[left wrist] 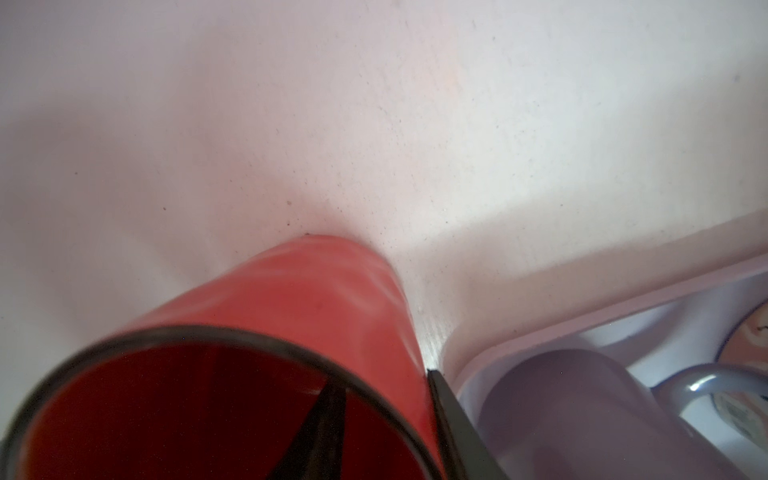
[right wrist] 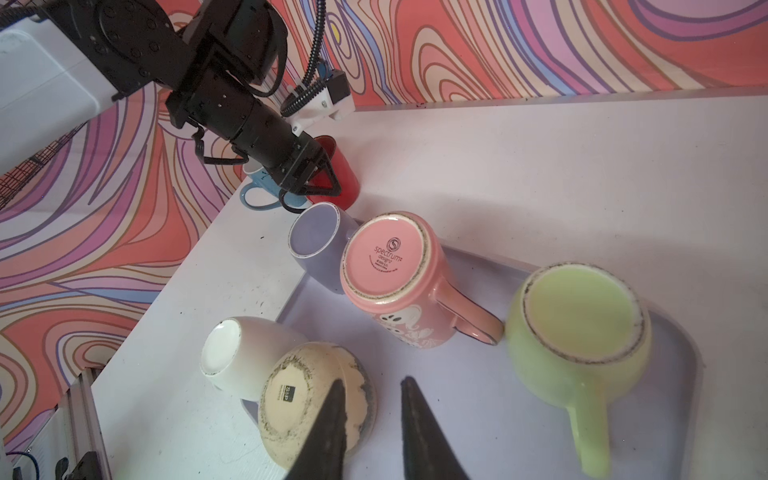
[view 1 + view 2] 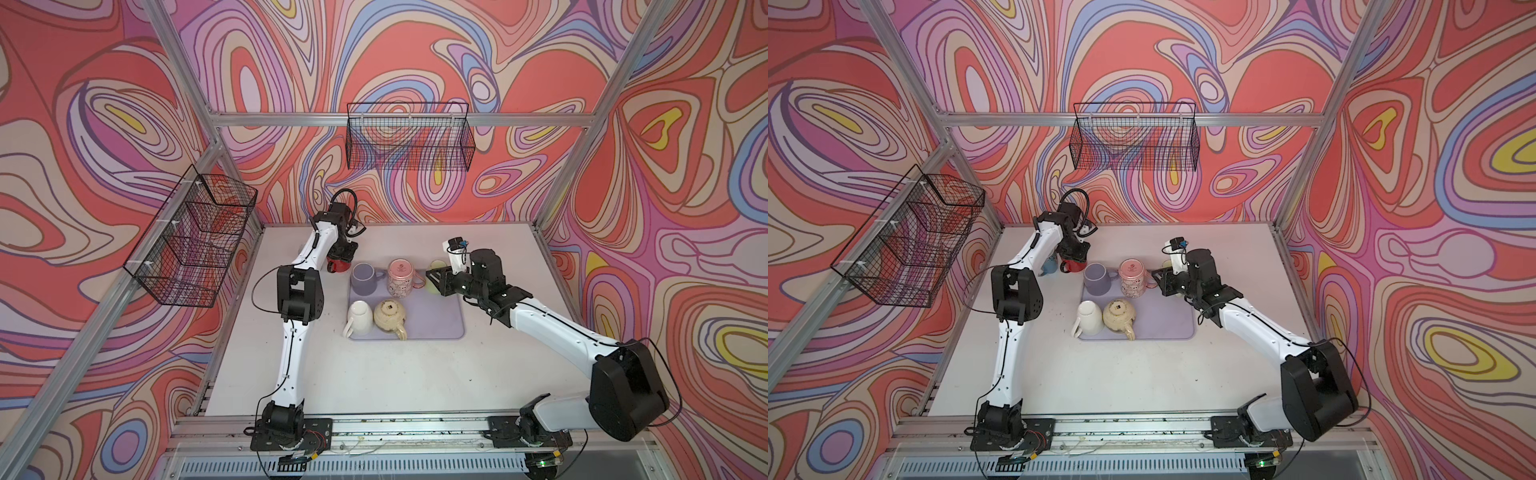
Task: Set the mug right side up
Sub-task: 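Rotate the red mug upright with the left gripper and lower it beside the blue mug, then release the red mug with the left gripper while the right gripper reaches the cream mug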
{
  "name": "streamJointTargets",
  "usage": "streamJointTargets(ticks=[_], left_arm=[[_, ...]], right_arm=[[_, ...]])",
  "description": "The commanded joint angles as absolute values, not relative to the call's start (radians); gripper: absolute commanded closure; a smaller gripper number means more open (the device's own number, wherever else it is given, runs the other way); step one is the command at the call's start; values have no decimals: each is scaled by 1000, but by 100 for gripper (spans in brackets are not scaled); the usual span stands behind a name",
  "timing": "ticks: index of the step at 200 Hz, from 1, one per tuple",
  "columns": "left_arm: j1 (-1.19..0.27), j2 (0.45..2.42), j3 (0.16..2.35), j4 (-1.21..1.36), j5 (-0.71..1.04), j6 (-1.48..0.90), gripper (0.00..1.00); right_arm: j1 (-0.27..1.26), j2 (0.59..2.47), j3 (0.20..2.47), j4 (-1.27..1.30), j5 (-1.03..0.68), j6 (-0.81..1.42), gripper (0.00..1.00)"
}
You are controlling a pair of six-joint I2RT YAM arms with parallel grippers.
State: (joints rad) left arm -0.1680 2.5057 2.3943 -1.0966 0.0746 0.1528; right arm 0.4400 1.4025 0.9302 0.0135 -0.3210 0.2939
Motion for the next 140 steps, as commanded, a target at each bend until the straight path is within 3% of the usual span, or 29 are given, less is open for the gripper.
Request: streamJointTargets(ticks=[1,84,140], left_arm=[[-157,2493,2383,-1111,57,154,62],[-158,2246,2312,-1017,148,134,49],[-158,1909,1976,-833,206,82,46]], right_arm=[[445,1400,927,15,-305,298,76],[478,1426,989,-123,-243,203,75],[598,1451,1008,-299,-164,94,58]])
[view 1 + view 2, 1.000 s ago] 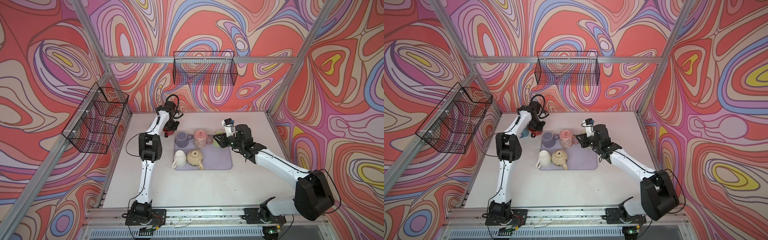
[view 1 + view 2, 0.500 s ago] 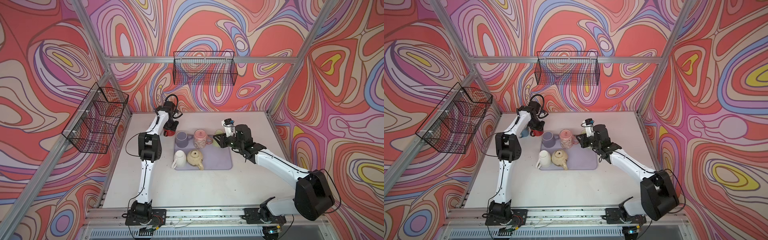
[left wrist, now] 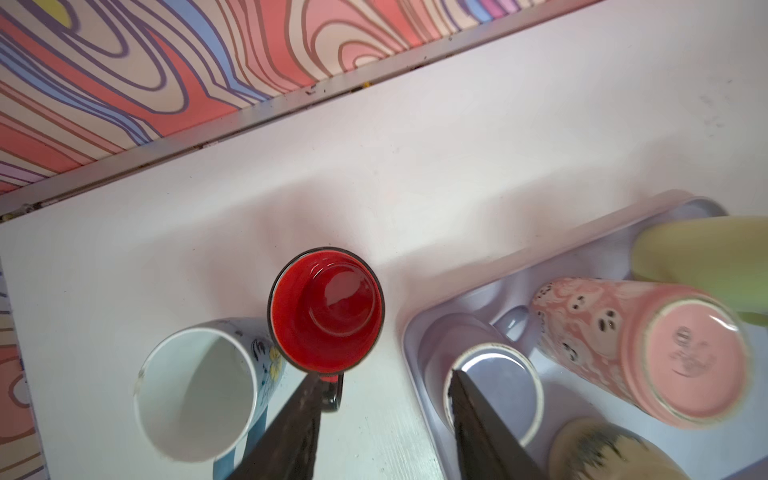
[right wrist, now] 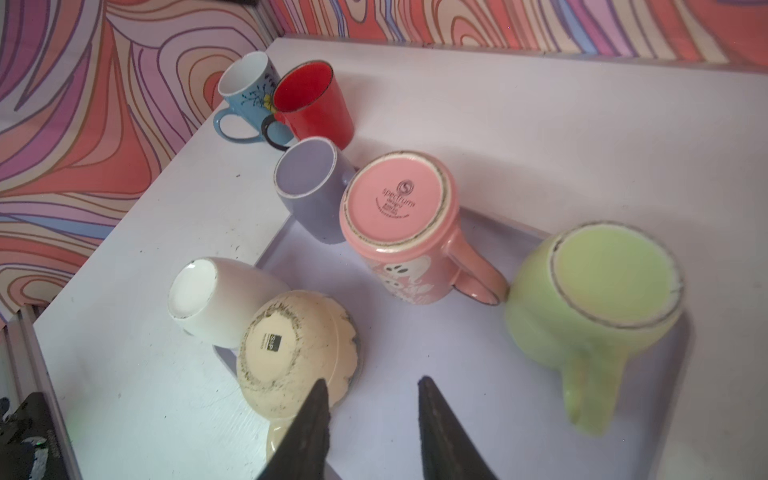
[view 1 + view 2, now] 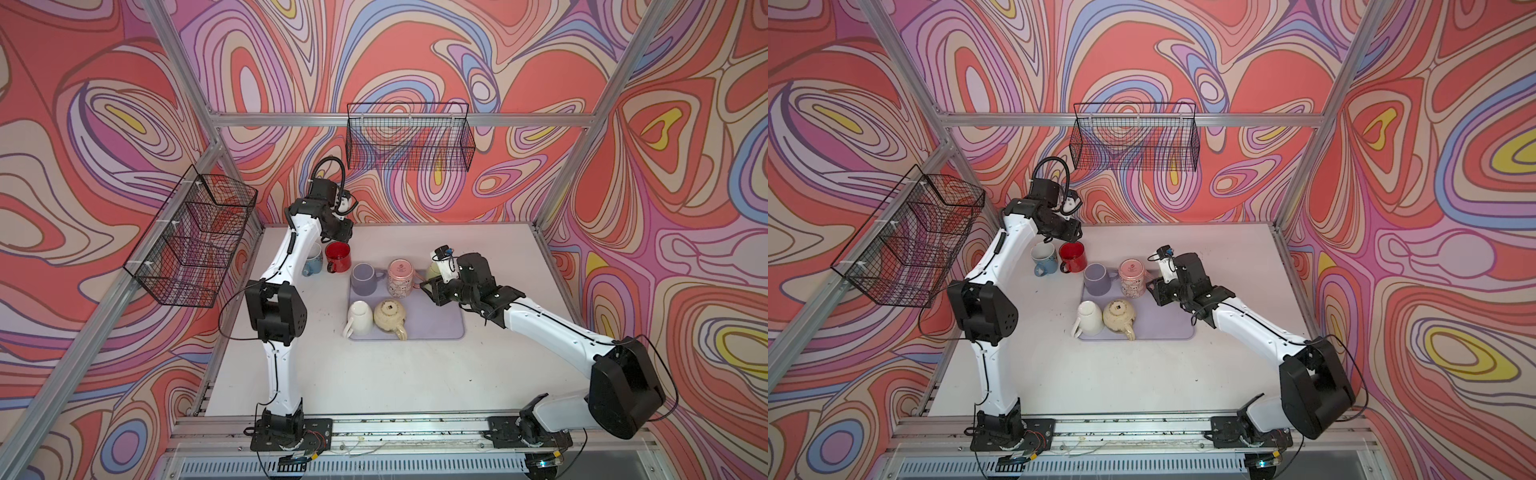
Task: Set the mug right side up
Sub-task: 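Release the red mug with the left gripper while the right gripper reaches the cream mug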
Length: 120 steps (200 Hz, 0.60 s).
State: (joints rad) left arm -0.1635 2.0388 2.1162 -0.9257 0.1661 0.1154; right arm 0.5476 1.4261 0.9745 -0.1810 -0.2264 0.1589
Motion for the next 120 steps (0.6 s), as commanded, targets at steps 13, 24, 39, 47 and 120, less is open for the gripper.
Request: streamJointTargets(ticks=[13,24,39,47,120], left_arm=[[-158,1813,1866,-783,221,58,46],[-158,1726,1776,-749,226,44,46],[-158,1606,1650,-693,238,35,46],[-158,1544,1584,-672,262,41,45],[-159,1074,1016,-364,362,-4,37]], right_arm=[[634,1454,1006,-324,-122,88,52],[666,1452,1002,-339,-97,81,46],[700,1457,1002,-366,-93,80,44],[713,1463,1000,-372,-94,91,44],[800,1644,1055,-400,-71,139,47]])
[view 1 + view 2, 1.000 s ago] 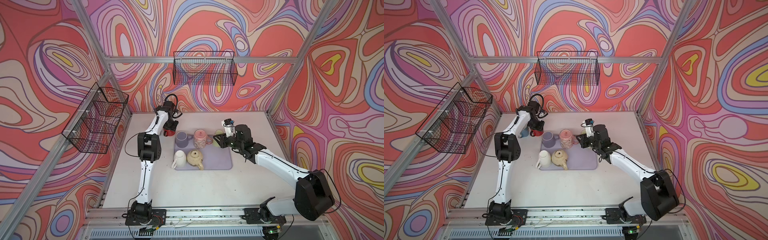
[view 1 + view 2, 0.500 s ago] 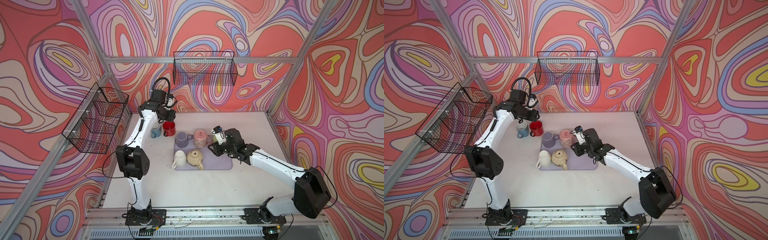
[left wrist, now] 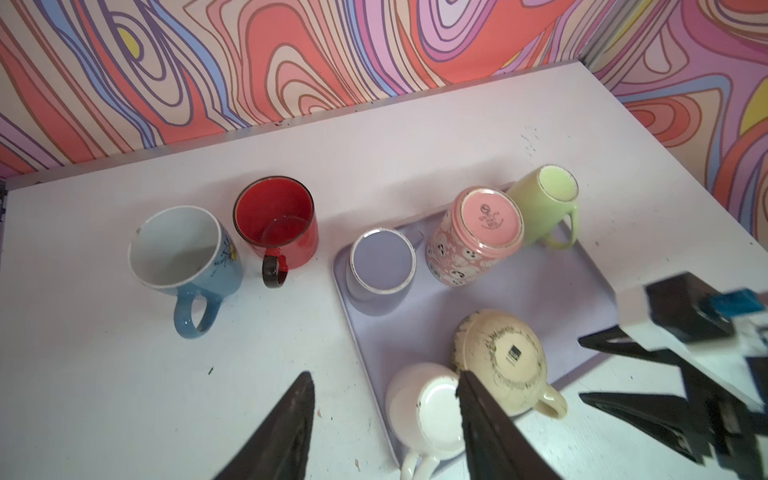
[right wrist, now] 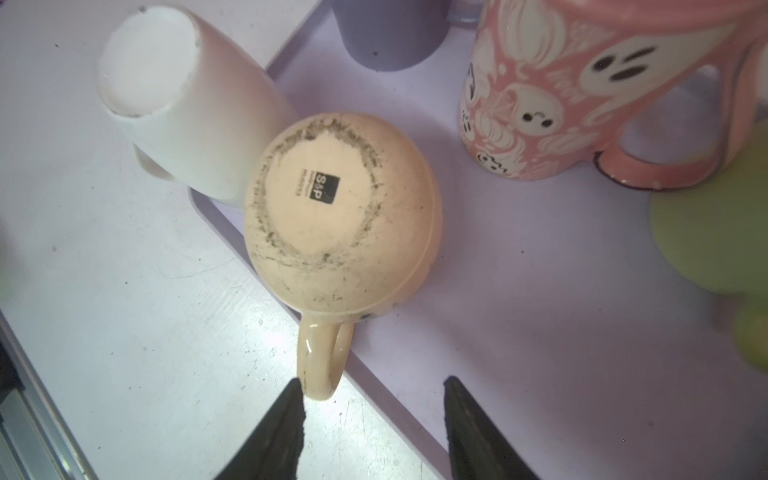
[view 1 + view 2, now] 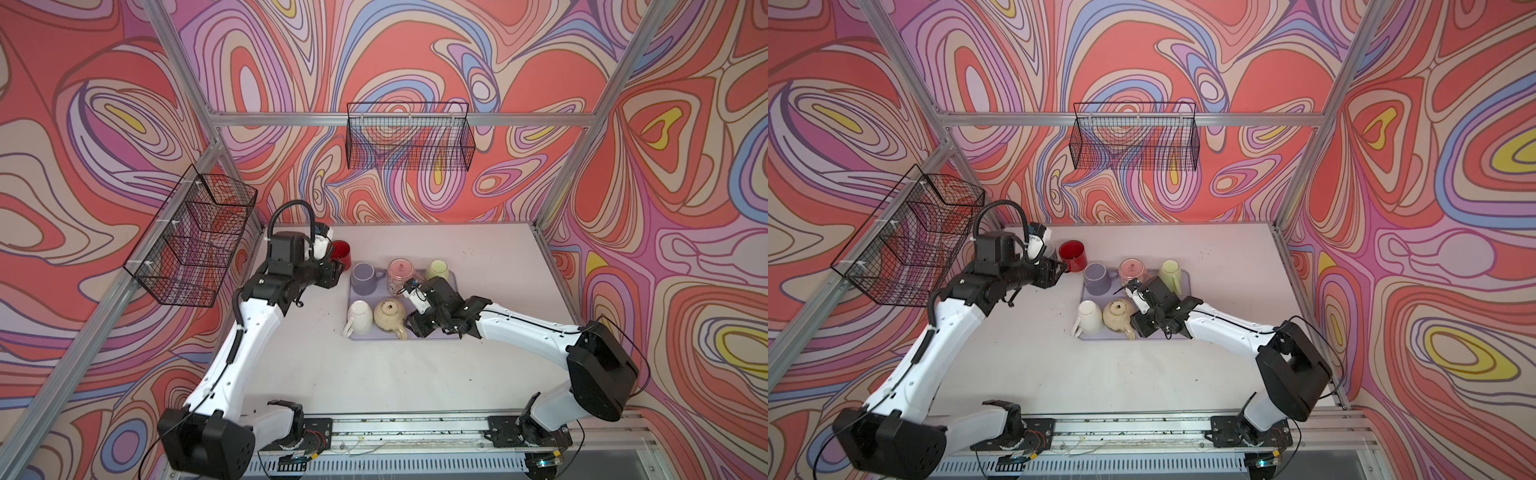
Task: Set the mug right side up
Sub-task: 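Release the red mug with the left gripper while the right gripper reaches the cream mug, then grasp the upside-down cream S&P mug by its handle with the right gripper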
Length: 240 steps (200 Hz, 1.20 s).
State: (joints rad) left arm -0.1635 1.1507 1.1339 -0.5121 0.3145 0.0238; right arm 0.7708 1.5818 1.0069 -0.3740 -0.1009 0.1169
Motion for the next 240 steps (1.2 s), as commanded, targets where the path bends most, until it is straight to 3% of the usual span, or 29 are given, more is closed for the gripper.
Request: streamJointTargets(ticks=[1,51,106,198,240], left_arm=[[-159,1071,1011,-360,362,-5,37],[-159,1082,979,-313,406,-43,32],[-158,1066,969,-296,415,-49,32],[-158,1089,976,-298,436,-54,32],[-159,1091,976,-300,434,-53,32]], right_arm=[[800,1646,1055,-400,-71,139,47],[830,1734,1071,-390,-54,170,48],[847,1827,1117,-374,-13,192,58],[847,1819,1136,-382,-7,175,91],[848,1805,1149,-390,-18,161,100]])
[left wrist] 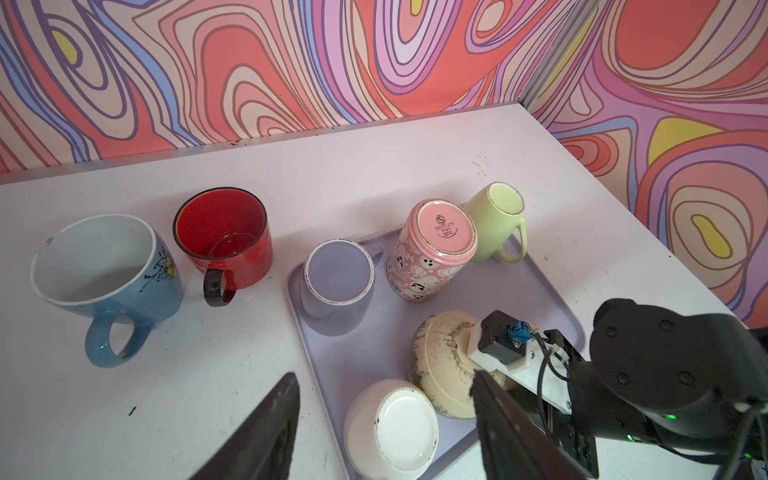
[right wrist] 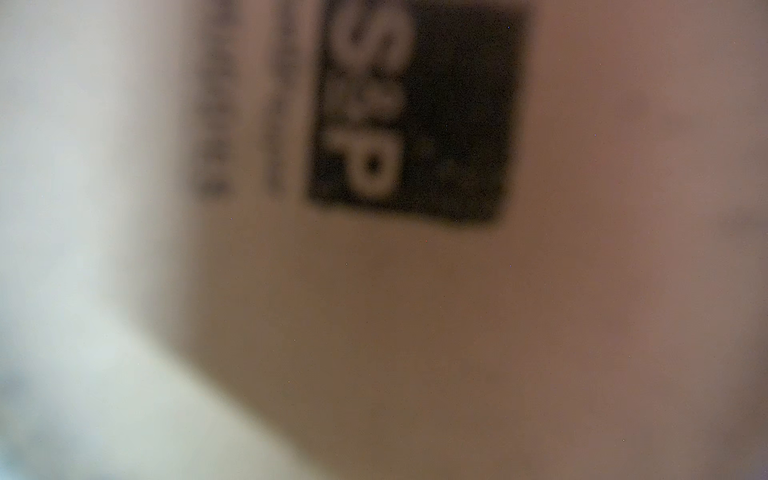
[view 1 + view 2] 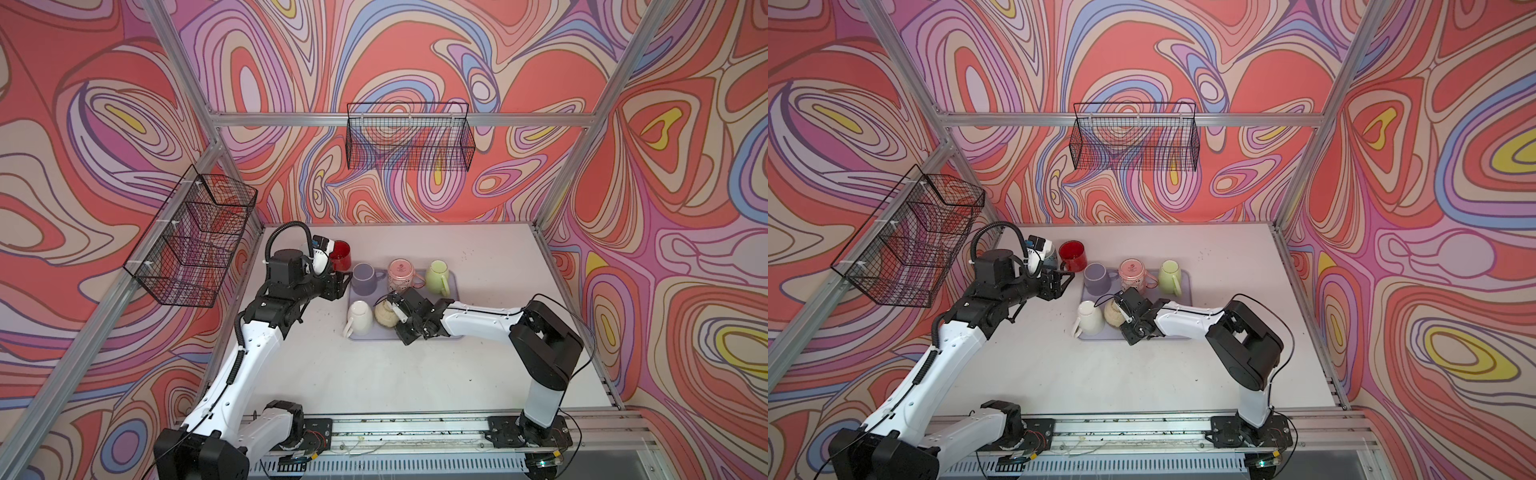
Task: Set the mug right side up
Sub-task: 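Grasp the upside-down cream S&P mug by its handle with the right gripper, then lift the cream mug with the right gripper while the left gripper moves toward it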
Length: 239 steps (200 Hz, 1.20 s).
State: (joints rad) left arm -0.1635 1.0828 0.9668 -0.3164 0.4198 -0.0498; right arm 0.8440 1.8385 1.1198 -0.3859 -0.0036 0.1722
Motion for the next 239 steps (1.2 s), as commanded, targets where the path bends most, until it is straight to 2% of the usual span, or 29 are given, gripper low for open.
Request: streamJointTargets(ticks=[1,42,112,167,208,239], left_arm=[[-159,1092,976,-300,434,-53,32],[-159,1091,977,-302,435,-51,33],[-159,1088,973,-296,438,-65,34],[-184,1112,1012,-269,461,-193,34],[-304,1152,950,-92,458,-277,33],[-343,1200,931,51,537,-356,33]], right_arm=[[848,1804,1149,-390,-18,161,100],[844,1710,1116,-336,-35,149,100],[759,1567,1077,-263,-214,196,100],[551,1459,1010,-42,-499,313,100],[460,1449,996,132,-685,419,100],[414,1433,970,273,-809,509,100]])
